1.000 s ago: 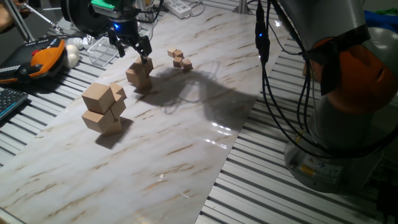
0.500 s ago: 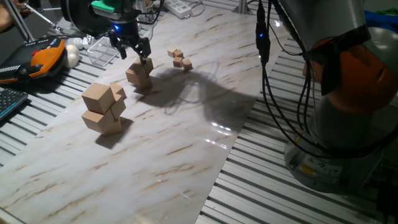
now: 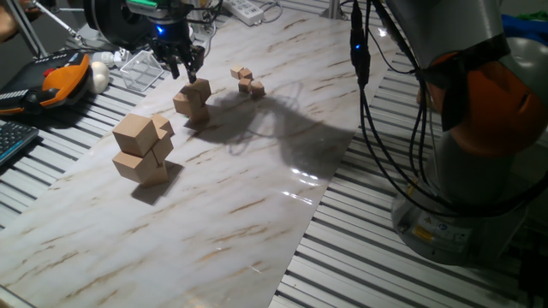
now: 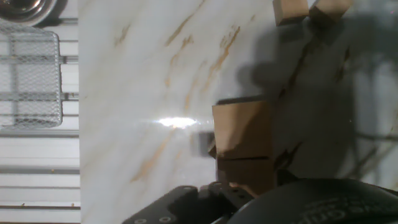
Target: Stack the blocks into a cross shape
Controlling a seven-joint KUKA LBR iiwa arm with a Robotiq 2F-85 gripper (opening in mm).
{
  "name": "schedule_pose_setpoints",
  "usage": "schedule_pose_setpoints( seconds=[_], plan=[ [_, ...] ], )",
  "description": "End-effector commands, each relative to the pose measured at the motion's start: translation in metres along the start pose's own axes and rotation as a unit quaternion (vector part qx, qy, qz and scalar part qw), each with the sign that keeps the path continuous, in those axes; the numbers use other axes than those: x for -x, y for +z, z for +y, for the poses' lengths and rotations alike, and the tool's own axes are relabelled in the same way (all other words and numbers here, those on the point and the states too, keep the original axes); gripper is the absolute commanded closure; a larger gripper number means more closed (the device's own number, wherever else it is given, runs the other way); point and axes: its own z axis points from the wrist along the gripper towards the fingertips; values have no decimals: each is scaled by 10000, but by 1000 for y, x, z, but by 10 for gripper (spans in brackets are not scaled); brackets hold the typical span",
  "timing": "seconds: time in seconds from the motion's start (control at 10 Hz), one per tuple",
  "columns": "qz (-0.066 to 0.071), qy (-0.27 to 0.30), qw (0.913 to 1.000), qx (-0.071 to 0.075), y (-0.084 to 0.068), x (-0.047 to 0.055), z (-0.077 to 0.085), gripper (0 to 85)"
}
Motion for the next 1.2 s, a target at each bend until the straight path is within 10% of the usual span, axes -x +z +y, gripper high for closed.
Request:
schedule_pose_setpoints(
  seconds=[0.0,0.2,0.9,1.1],
  plan=[
    [-1,14,10000,5,0,0,0,850],
    [-148,34,9999,47,0,0,0,850],
    [30,673,9977,4,0,0,0,850],
    [30,765,9971,11,-1,-18,1,850]
  ],
)
